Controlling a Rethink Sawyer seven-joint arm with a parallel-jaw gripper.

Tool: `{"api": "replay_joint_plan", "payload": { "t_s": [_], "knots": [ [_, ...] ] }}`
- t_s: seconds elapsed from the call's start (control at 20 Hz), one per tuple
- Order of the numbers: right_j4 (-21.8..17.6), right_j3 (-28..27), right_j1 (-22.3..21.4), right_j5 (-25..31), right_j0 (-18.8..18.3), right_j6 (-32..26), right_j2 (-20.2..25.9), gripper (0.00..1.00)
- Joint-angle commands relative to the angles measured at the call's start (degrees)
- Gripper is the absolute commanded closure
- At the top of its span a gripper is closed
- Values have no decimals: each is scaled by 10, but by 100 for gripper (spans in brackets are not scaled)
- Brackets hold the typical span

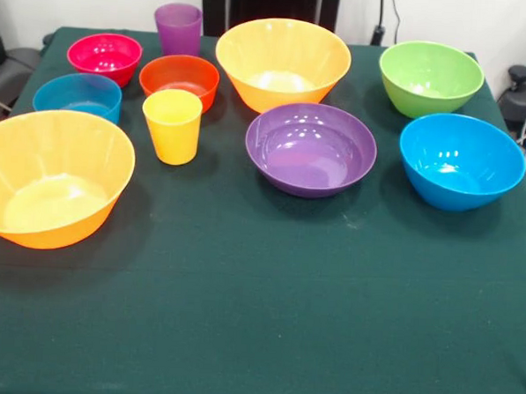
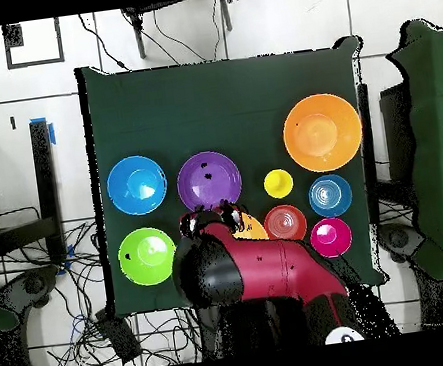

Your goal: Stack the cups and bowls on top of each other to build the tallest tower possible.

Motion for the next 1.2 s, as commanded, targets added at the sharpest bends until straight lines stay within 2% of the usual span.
{"api": "replay_joint_plan", "payload": {
  "t_s": [0.05, 0.45, 0.55, 0.7, 0.8, 1.0, 1.2],
  "knots": [
    [-54, -46, 46, 25, -8, -27, 71, 0],
    [-57, -73, 38, 68, -21, -36, 85, 0],
    [-59, -85, 48, 88, -29, -44, 84, 0],
    [-90, -101, 123, 41, -46, -40, 73, 0],
    [-108, -106, 158, 6, -54, -31, 63, 0],
    [-131, -118, 183, -14, -68, -21, 66, 0],
    [-141, -113, 172, -1, -73, -12, 71, 0]
  ]
}}
